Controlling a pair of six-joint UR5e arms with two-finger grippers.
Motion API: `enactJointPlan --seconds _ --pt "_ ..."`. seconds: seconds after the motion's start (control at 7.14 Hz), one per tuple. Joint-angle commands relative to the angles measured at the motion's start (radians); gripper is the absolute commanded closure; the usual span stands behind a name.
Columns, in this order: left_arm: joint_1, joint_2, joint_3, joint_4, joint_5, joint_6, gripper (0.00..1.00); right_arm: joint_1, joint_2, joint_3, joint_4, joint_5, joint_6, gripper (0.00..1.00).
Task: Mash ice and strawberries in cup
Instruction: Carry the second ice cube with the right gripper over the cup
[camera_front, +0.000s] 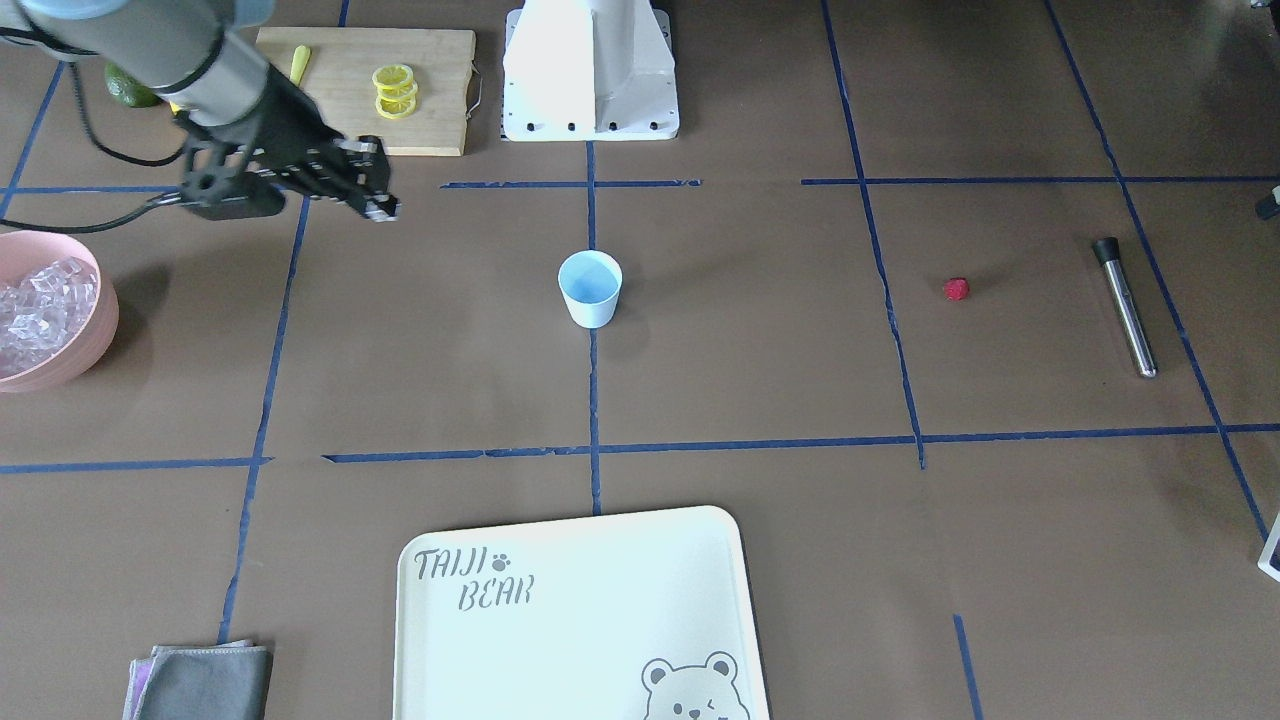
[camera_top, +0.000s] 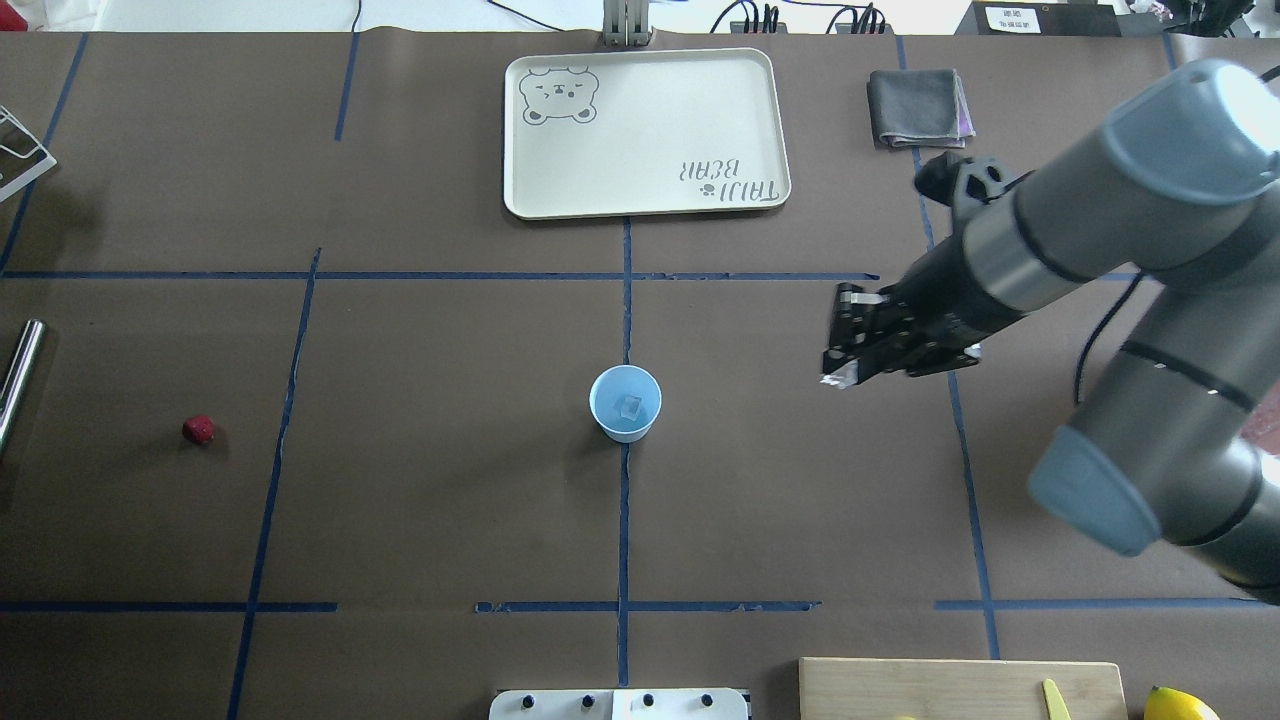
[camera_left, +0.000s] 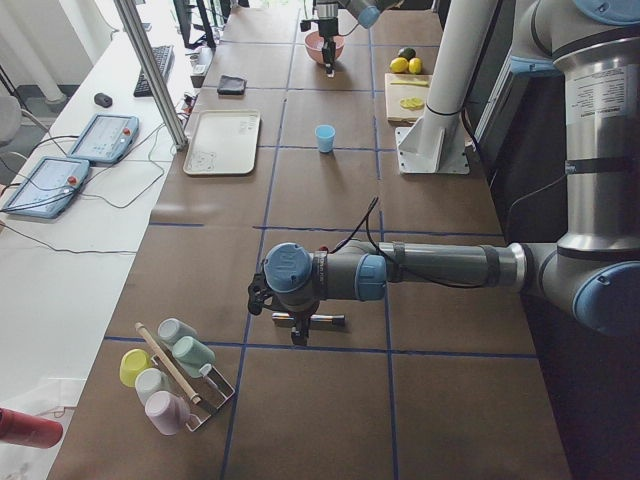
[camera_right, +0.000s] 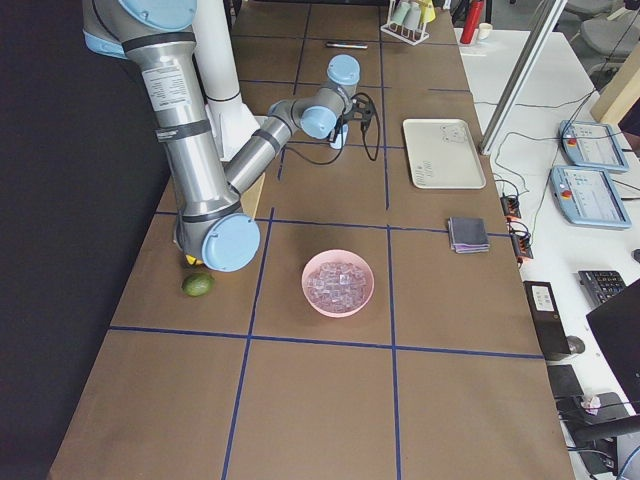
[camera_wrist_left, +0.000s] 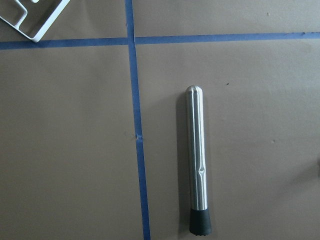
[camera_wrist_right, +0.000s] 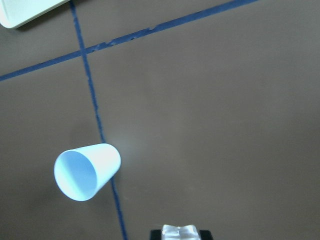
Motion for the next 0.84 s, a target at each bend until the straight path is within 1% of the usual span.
enactJointPlan --seconds 0.0,0.14,0.28,0.56,0.7 --pt "0.0 -0.001 0.0 0.001 0.0 0.001 0.0 -0.172 0.204 -0.132 0.0 -0.205 0.192 1.0" --pt "0.0 0.001 0.0 0.001 0.0 0.001 0.0 -0.194 0.247 -0.186 0.003 -0.236 0.205 1.0" --pt "0.0 0.001 0.0 0.001 0.0 0.001 0.0 -0.197 0.252 -0.192 0.006 -0.247 0.202 1.0" --pt "0.0 -0.001 0.0 0.001 0.0 0.001 0.0 -0.212 0.266 -0.249 0.007 -0.286 0.196 1.0" --pt "0.0 0.001 0.0 0.001 0.0 -0.002 0.0 -0.217 0.264 -0.251 0.006 -0.292 0.194 0.98"
